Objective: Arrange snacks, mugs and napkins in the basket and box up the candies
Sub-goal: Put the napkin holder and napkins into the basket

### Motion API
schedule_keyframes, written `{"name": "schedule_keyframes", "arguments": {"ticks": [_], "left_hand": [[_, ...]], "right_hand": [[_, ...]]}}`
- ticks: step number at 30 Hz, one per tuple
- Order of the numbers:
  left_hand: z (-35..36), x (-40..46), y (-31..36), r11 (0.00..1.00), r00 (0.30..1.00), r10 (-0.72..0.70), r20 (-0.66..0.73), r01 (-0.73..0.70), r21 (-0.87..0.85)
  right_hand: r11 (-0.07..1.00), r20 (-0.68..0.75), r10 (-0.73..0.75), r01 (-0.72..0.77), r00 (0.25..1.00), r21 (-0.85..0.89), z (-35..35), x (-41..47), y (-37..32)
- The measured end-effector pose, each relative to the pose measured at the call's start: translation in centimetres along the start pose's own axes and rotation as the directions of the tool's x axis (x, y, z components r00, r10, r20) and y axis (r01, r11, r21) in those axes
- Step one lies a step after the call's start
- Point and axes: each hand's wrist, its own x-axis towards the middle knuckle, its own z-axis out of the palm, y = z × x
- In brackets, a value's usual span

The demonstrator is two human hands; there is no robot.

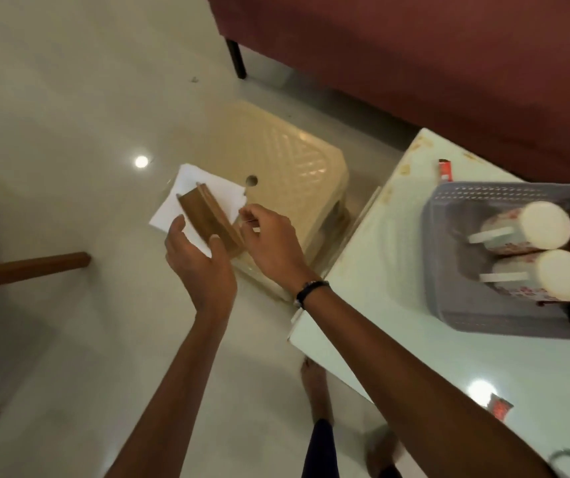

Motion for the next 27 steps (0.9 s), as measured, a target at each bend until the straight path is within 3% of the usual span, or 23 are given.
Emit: {"name": "schedule_keyframes", "arguments": {"ticks": [3,6,14,18,21,27], "left_hand": [[-0.9,1.6,-1.3,0.994,0.988,-0.099,0.119,0.105,-0.040],[-1.1,2.7,-2.0,0.983,0.958,-0.148,0.244,0.170,-0.069],[-1.0,3.2,-2.7,1.000,0.960,0.007,0.281,-0.013,0.017],[-0.7,1.0,-1.5,0.984,0.944,0.160,0.289,-0.176,0.028],[0.3,-1.4,0.4,0.976,0.917,0.206,0.341,-0.219,0.000],[5.1,-8.8,5.2,0.929,0.799,0.337,0.499,-0.369,-0.036]], "right_hand": [[0.986,0.087,-0.008,0.023,0.996,-0.165,2.4,1.1,-0.6],[0.940,0.086,-0.021,0.049,0.996,-0.337,4.0,1.8,-0.5],[0.910,0.073,-0.087,0.109,0.994,-0.401,4.5,1.6,0.3],[0.943,-0.016,-0.092,0.082,0.996,-0.322,2.4,0.1,0.7],[0.954,-0.120,-0.088,0.049,0.989,-0.295,-0.3,-1.9,1.5],[0.957,-0.377,-0.063,-0.051,0.924,-0.284,-8.9,-6.7,5.2]]}}
